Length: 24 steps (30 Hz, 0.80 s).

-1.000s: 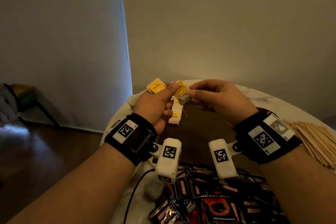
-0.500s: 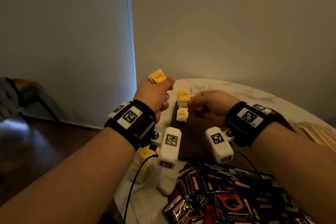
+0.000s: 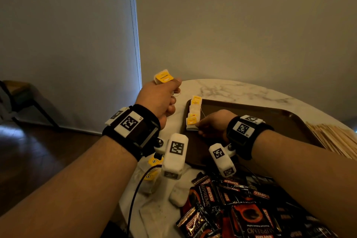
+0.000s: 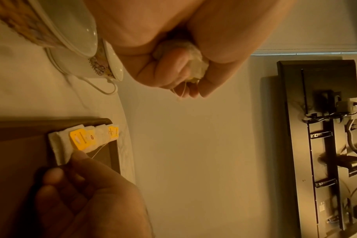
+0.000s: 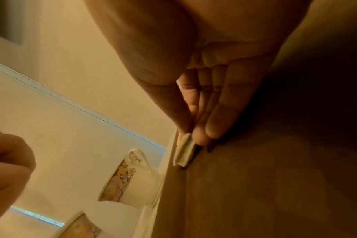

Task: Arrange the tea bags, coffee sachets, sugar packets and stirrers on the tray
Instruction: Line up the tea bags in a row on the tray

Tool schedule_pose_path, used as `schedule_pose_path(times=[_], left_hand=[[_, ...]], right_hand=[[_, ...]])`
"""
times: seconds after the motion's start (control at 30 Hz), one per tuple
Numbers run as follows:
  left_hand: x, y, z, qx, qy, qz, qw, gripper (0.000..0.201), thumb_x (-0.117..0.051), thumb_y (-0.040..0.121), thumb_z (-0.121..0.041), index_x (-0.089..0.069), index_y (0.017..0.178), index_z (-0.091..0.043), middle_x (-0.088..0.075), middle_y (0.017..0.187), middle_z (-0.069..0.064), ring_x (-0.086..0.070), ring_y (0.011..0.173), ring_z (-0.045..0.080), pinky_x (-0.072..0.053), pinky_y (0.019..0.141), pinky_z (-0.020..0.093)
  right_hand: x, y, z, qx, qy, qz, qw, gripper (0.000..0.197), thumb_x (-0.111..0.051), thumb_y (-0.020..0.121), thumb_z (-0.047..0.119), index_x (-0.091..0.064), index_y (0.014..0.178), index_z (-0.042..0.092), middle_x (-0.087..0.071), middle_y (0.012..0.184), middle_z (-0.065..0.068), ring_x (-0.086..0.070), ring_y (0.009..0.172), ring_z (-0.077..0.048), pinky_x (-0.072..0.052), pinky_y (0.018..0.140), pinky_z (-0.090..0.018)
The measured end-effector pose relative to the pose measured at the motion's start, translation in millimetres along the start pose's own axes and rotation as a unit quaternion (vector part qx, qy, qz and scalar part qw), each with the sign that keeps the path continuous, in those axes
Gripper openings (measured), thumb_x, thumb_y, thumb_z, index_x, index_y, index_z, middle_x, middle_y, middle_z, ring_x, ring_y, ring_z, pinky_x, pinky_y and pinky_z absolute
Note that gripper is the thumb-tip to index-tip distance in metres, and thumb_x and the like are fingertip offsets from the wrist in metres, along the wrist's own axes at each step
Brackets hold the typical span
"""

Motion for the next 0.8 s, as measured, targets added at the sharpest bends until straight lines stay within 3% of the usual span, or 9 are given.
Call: schedule_pose_path(times=[0.07, 0.13, 0.2, 0.37, 0.5, 0.57, 0.67, 0.8], left_hand=[[-0.5, 0.5, 0.1, -0.001, 0.006, -0.002, 1.000, 0.011, -0.070, 0.096, -0.023, -0.062, 0.093, -0.017, -0.062, 0.084, 0.001, -0.043, 0.053, 0.007, -0.033, 0.043, 0.018], [-0.7, -0.1, 0.2, -0.001, 0.010, -0.002, 1.000, 0.010, -0.070, 0.096, -0.023, -0.063, 0.092, -0.017, -0.062, 0.084, 0.001, -0.043, 0.052, 0.007, -0.034, 0.043, 0.018], [-1.7, -0.8, 1.2, 0.001, 0.014, 0.001, 1.000, 0.010, -0.070, 0.097, -0.022, -0.063, 0.092, -0.017, -0.062, 0.083, 0.001, -0.044, 0.053, 0.006, -0.034, 0.043, 0.018], [-12.7, -4.9, 10.6, 0.035, 0.030, 0.030, 0.999, 0.005, -0.067, 0.098, -0.018, -0.065, 0.094, -0.015, -0.062, 0.080, 0.002, -0.042, 0.052, 0.008, -0.031, 0.041, 0.017], [-27.7, -10.3, 23.7, 0.066, 0.096, 0.093, 0.989, 0.008, -0.065, 0.098, -0.016, -0.068, 0.103, -0.009, -0.062, 0.079, 0.004, -0.040, 0.050, 0.009, -0.026, 0.039, 0.017], [-36.2, -12.6, 32.4, 0.076, 0.139, 0.135, 0.978, 0.012, -0.065, 0.098, -0.016, -0.068, 0.106, -0.007, -0.063, 0.080, 0.005, -0.040, 0.049, 0.009, -0.025, 0.039, 0.018], [-46.6, -15.8, 43.3, 0.093, 0.178, 0.173, 0.964, 0.012, -0.065, 0.099, -0.015, -0.069, 0.108, -0.008, -0.065, 0.076, 0.004, -0.040, 0.050, 0.010, -0.025, 0.041, 0.019], [-58.4, -19.1, 49.2, 0.096, 0.201, 0.203, 0.954, 0.015, -0.069, 0.096, -0.016, -0.070, 0.109, -0.009, -0.065, 0.081, 0.005, -0.041, 0.051, 0.009, -0.024, 0.043, 0.020]], right_hand=[[0.3, 1.2, 1.2, -0.002, -0.017, 0.000, 1.000, 0.014, -0.065, 0.098, 0.008, -0.072, 0.087, 0.012, -0.074, 0.093, -0.010, -0.072, 0.095, -0.021, -0.058, 0.093, -0.037], [1.0, -0.1, 0.0, -0.016, 0.000, -0.004, 1.000, 0.010, -0.066, 0.098, 0.009, -0.072, 0.090, 0.008, -0.073, 0.090, -0.012, -0.071, 0.083, -0.021, -0.060, 0.078, -0.032], [-0.4, -1.5, 0.0, -0.020, 0.007, 0.003, 1.000, 0.009, -0.064, 0.099, 0.009, -0.071, 0.096, 0.005, -0.073, 0.088, -0.012, -0.070, 0.078, -0.020, -0.059, 0.071, -0.030], [0.0, -4.7, 1.9, -0.006, 0.000, 0.019, 1.000, 0.020, -0.065, 0.099, 0.012, -0.070, 0.115, 0.002, -0.072, 0.093, -0.013, -0.069, 0.082, -0.022, -0.057, 0.077, -0.033], [24.2, -8.9, 23.4, 0.105, -0.001, -0.041, 0.994, 0.024, -0.071, 0.094, 0.027, -0.073, 0.109, 0.008, -0.073, 0.092, -0.006, -0.067, 0.077, -0.018, -0.054, 0.070, -0.034], [29.2, -20.4, 36.8, 0.175, 0.095, 0.015, 0.980, 0.023, -0.068, 0.094, 0.029, -0.074, 0.107, 0.010, -0.071, 0.095, -0.004, -0.062, 0.075, -0.014, -0.048, 0.070, -0.031], [32.9, -48.8, 47.3, 0.243, 0.126, 0.100, 0.957, 0.018, -0.066, 0.094, 0.031, -0.076, 0.101, 0.017, -0.073, 0.098, -0.002, -0.065, 0.088, -0.016, -0.047, 0.083, -0.035], [37.6, -68.4, 45.8, 0.309, 0.038, 0.094, 0.946, 0.007, -0.076, 0.087, 0.018, -0.077, 0.093, 0.015, -0.074, 0.097, -0.010, -0.068, 0.091, -0.023, -0.051, 0.095, -0.044]])
Point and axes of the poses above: each hand's wrist, its own y-axis towards the middle knuckle, its own x-axis out of the back of the hand, z = x × y, the point moved 7 cm from there along y, towards the middle knuckle
